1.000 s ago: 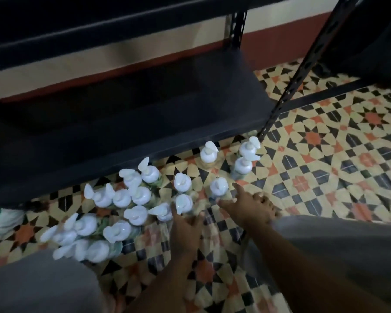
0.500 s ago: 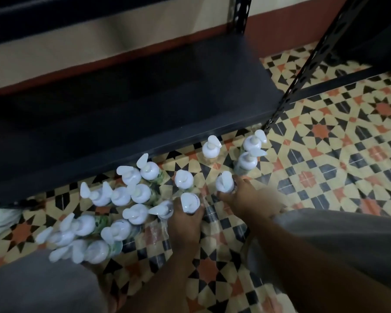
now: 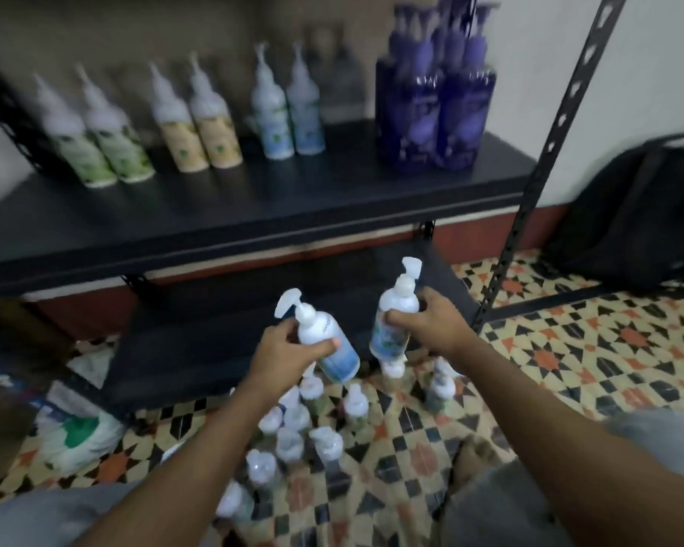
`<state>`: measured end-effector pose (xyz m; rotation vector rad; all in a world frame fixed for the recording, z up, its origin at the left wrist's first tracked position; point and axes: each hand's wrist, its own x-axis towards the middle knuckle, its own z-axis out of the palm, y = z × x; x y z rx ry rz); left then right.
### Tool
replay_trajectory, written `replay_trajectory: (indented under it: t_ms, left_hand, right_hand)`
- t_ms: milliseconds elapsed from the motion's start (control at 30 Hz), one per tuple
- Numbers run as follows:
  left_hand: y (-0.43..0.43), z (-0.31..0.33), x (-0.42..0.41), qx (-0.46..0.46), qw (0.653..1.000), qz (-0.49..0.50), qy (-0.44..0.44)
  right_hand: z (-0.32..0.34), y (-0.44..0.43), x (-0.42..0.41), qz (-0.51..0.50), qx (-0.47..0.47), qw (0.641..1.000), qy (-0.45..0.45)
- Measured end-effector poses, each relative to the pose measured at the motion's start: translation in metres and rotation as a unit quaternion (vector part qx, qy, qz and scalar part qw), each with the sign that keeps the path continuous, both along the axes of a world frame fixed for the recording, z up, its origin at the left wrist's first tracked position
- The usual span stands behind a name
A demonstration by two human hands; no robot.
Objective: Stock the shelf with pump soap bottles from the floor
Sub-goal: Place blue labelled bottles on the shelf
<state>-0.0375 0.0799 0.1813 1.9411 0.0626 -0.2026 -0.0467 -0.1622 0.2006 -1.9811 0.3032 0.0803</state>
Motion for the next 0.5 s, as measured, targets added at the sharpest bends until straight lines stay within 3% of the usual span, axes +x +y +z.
replay_trajectory:
  t_ms: [267,367,500]
  left_hand:
    - [0.046,0.120,-0.017,-0.262,0.964,0.029,-0.041]
    - [0.056,0.119,-0.027,-0.321,0.944,0.060,-0.034]
    - [0.059,0.108,-0.041,-0.330,0.939,0.092,0.007]
  right_hand:
    - [0.115,0.069,-0.007,0.084,0.238,0.966,-0.049]
    - [0.116,0.089,-0.015,0.110,0.292,0.949,-0.035]
    - [0.102,0.110,-0.025,0.093,0.342,0.935,-0.017]
